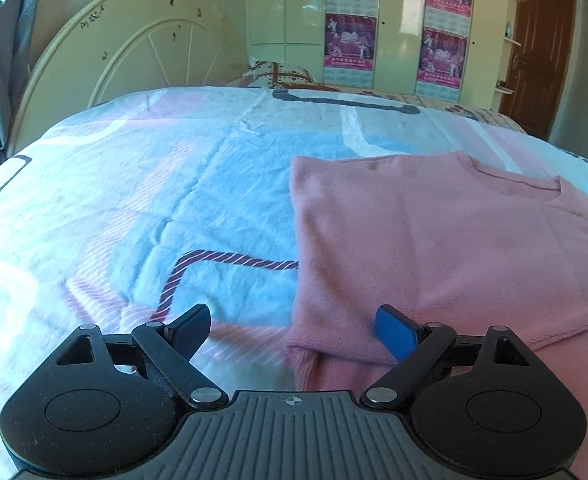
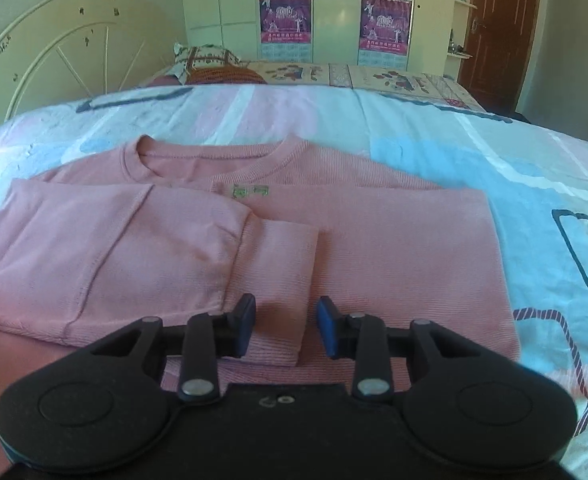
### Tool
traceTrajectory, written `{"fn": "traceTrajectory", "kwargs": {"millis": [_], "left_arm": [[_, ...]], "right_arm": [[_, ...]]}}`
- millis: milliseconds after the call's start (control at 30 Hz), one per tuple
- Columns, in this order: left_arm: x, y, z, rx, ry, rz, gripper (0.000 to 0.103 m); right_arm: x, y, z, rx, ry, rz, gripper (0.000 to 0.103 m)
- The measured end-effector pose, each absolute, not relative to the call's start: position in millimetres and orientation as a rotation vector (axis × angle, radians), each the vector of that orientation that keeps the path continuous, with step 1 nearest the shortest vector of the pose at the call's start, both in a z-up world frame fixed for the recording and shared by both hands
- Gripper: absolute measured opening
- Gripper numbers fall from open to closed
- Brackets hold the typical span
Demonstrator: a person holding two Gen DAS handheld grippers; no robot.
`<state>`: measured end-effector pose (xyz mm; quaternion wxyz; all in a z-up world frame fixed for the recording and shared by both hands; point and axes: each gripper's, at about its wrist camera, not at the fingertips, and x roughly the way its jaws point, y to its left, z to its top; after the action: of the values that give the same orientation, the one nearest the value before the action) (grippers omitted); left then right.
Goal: Fold small clothes
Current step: 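Move both tools to the sweatshirt hem and close on it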
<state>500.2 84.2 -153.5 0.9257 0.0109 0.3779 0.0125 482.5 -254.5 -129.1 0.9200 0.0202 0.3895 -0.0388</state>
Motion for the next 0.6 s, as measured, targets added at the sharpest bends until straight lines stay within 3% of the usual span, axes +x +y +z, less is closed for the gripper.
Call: {"fn": "traceTrajectory", "kwargs": {"millis": [133,400,600], "left_arm": [[497.0,90.2,-157.7,-0.010,0.807,0.054,0.089],[463.4,74.2,-138.4,0.060,0.784,0.044,0.089],[419.4,67.4,-129.8,0.078,0.778,0.026,0.089]], "right_arm": [[478.0,-254.7,-138.4,0.011,0.851,-0.080,0.034],[434.0,-269.4,-109.4,0.068,0.775,-0.072,0.034],[385.9,-296.3,-93.5,0.117,0.748,-0.092,0.041]]}}
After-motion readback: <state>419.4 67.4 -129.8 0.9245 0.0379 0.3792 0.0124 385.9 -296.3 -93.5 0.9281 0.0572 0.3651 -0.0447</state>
